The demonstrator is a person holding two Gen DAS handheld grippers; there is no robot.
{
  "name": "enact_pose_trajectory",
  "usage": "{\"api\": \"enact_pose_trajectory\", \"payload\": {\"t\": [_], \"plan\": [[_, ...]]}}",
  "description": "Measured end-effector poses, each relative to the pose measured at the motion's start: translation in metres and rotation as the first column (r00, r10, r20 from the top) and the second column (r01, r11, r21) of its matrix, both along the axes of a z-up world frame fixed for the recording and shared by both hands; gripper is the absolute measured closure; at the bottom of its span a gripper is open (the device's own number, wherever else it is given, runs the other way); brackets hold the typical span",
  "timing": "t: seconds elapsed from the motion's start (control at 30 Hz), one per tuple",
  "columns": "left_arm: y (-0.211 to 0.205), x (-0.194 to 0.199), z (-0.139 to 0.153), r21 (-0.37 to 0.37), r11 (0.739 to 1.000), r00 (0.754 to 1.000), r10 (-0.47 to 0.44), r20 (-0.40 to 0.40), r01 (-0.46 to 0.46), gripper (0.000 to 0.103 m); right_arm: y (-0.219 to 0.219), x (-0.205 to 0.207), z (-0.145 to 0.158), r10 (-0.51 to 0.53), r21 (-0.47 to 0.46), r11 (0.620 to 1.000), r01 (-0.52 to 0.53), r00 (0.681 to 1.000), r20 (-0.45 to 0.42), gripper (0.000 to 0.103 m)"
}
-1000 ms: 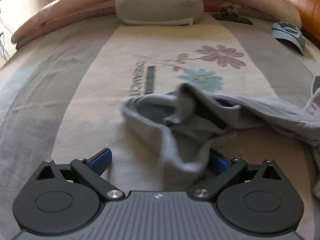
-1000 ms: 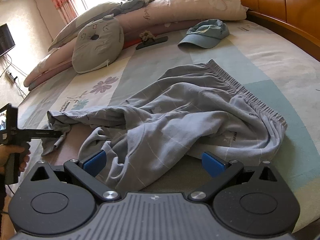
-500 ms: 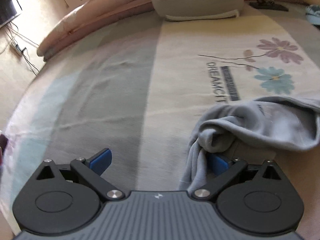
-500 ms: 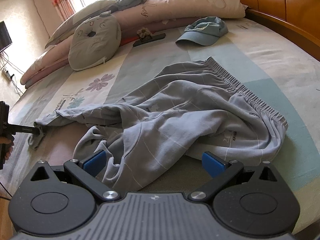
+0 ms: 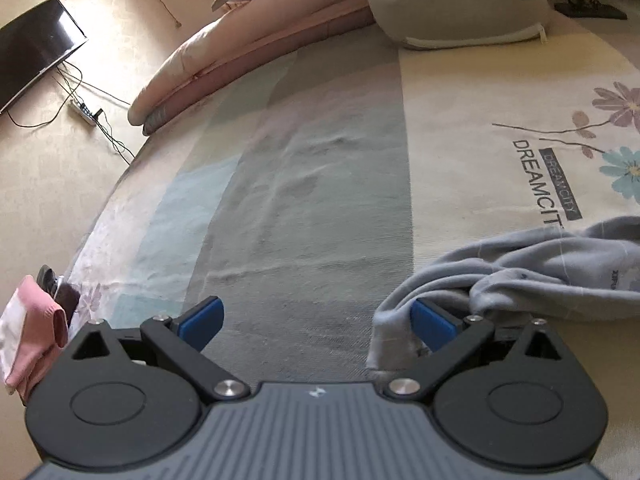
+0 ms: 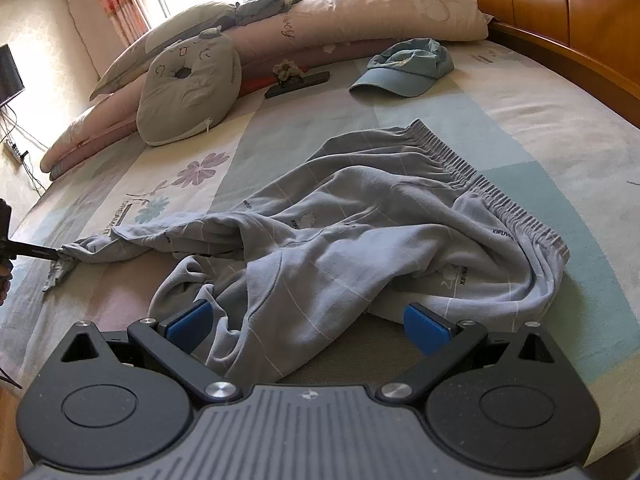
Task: Fold clothes
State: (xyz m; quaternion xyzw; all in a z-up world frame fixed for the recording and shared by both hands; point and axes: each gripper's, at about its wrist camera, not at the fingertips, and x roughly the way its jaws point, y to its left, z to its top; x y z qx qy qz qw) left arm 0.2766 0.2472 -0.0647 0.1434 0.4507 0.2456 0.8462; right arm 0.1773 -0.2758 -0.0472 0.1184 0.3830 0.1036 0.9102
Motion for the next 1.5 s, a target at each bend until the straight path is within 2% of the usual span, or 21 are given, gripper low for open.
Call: {"api": "enact_pose_trajectory", "payload": {"t": [0.03,0.13,0.2,0.3,0.43,0.53,0.63,0.73,0.8,0.9,1.23,1.33,1.43,1.5], "plan": [[0.000,-0.002,0.003,-0.016,1.000,1.000,-0.005,0.005,0.005,0.004,0.001,0.000,0.000,0.003,0.001,1.000,-0.003,1.000,0.000,0.000],[-0.010,-0.015,0.011,-0.145,0.987,0.997,-0.069,0.035,0.073,0.004,0.006,0.000,0.002,0.026,-0.009,1.000,-0.026,1.000,0.007,0.000],[-0.020,-0.027,0.016,-0.234,0.963,0.991,-0.122,0.055,0.132,0.004,0.010,0.000,0.004,0.046,-0.025,0.999,-0.045,0.999,0.017,0.000],[-0.047,-0.045,0.022,-0.334,0.913,0.973,-0.217,0.083,0.232,0.004,0.021,0.003,0.009,0.083,-0.043,0.996,-0.082,0.996,0.030,0.000],[-0.090,-0.070,0.020,-0.387,0.849,0.932,-0.344,0.110,0.359,0.004,0.043,0.008,0.015,0.158,-0.081,0.985,-0.153,0.986,0.058,0.000],[-0.114,-0.082,0.013,-0.417,0.806,0.905,-0.406,0.128,0.420,0.004,0.063,0.013,0.021,0.229,-0.122,0.968,-0.219,0.970,0.078,0.000],[-0.131,-0.090,0.001,-0.435,0.787,0.896,-0.424,0.135,0.438,0.004,0.087,0.021,0.025,0.325,-0.172,0.937,-0.305,0.940,0.103,0.000],[-0.140,-0.092,-0.014,-0.430,0.802,0.908,-0.400,0.127,0.414,0.004,0.114,0.032,0.026,0.419,-0.246,0.891,-0.382,0.901,0.117,0.010],[-0.144,-0.095,-0.023,-0.411,0.819,0.914,-0.390,0.112,0.400,0.004,0.134,0.045,0.025,0.490,-0.289,0.847,-0.447,0.866,0.099,0.029],[-0.141,-0.101,-0.027,-0.400,0.829,0.918,-0.380,0.111,0.391,0.004,0.160,0.064,0.023,0.568,-0.326,0.790,-0.518,0.819,0.075,0.040],[-0.114,-0.117,-0.025,-0.360,0.854,0.927,-0.355,0.120,0.374,0.004,0.255,0.141,0.019,0.710,-0.341,0.669,-0.660,0.704,0.030,0.044],[-0.101,-0.122,-0.024,-0.372,0.857,0.935,-0.331,0.131,0.356,0.004,0.285,0.161,0.012,0.728,-0.355,0.643,-0.679,0.685,0.007,0.048],[-0.089,-0.126,-0.024,-0.385,0.859,0.941,-0.307,0.140,0.337,0.004,0.313,0.178,-0.001,0.741,-0.355,0.619,-0.701,0.671,-0.032,0.058],[-0.084,-0.128,-0.025,-0.392,0.860,0.945,-0.293,0.143,0.326,0.004,0.330,0.185,-0.013,0.741,-0.381,0.601,-0.703,0.669,-0.065,0.076]]}}
